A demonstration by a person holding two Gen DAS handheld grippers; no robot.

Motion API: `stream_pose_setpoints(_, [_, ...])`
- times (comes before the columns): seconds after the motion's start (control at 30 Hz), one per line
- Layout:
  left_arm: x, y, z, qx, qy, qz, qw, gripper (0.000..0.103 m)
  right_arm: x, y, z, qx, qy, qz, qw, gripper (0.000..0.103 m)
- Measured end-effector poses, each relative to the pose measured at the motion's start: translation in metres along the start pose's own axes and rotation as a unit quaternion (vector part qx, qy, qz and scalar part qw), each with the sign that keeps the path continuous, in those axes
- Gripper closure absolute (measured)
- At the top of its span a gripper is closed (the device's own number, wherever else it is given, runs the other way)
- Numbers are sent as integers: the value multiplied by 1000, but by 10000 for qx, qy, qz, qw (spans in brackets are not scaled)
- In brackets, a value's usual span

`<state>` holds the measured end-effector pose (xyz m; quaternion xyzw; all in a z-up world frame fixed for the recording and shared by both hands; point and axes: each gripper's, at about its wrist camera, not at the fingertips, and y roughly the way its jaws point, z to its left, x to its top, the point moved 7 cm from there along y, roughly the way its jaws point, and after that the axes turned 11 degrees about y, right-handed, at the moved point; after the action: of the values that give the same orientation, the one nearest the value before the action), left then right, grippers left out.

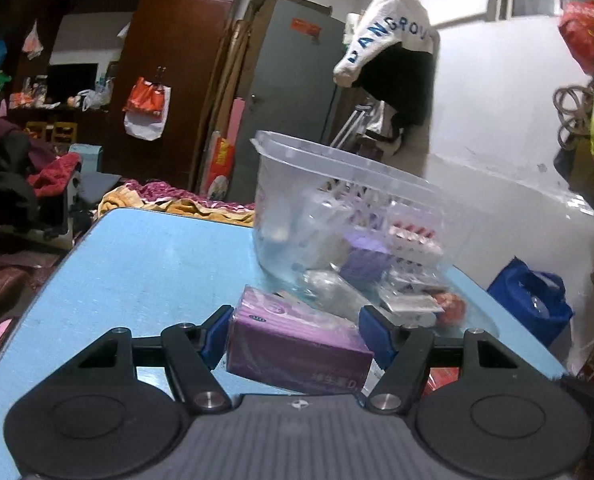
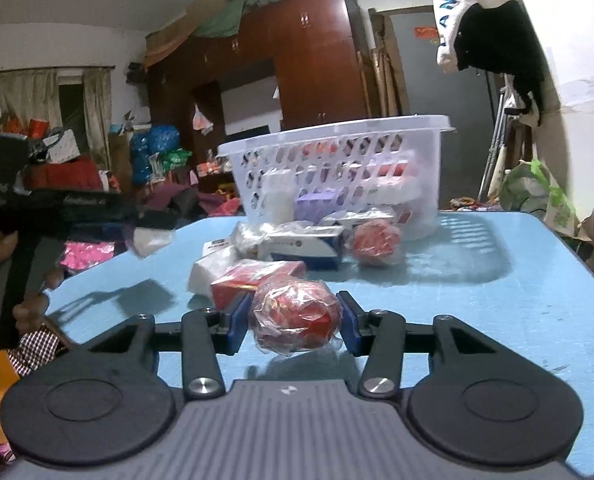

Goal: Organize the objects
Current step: 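Grasp red bagged ball with right gripper while left grasps purple box, then carry both items over the white basket and open both grippers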

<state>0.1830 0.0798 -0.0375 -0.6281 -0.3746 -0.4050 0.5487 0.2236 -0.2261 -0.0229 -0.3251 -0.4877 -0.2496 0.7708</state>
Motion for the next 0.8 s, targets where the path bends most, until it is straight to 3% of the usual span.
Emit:
stream_pose_setpoints(0.13, [13,2,-14,-233,70,-117,9996,32,19,-4,-3,52,-80,-243,9997,53])
stream_pose_setpoints(0.27, [73,2,-30,-543,81,-591,9967,32,80,-1,8,124,-481,-833,9953,53])
stream_pose_setpoints(0.37, [130,14,-40,-453,253,-851,9950,32,141,18,14,227,-628,-1155,9911,53])
stream_pose_setpoints(0.47, [172,46,-43,-276,241,-785,9962,32,190,50,18,-10,-1096,-1289,9856,53])
stream_pose_setpoints(0.63, [184,100,-37,11,8,-388,9992,31,210,108,9,-303,-1310,-838,9874,53])
stream_pose_setpoints(0.67, [183,109,-34,25,-54,-339,9994,31,209,116,9,-344,-1388,-796,9865,49])
stream_pose_setpoints(0.7, [181,114,-31,86,-102,-279,9995,28,206,124,9,-393,-1462,-753,9856,24])
stream_pose_setpoints(0.73, [177,119,-27,165,-162,-169,9996,17,203,129,8,-491,-1501,-688,9850,9])
stream_pose_setpoints(0.77, [173,121,-24,195,-226,-116,9995,13,200,131,8,-610,-1541,-694,9837,0])
stream_pose_setpoints(0.8, [168,119,-22,165,-239,-116,9995,7,197,124,8,-649,-1582,-813,9819,0])
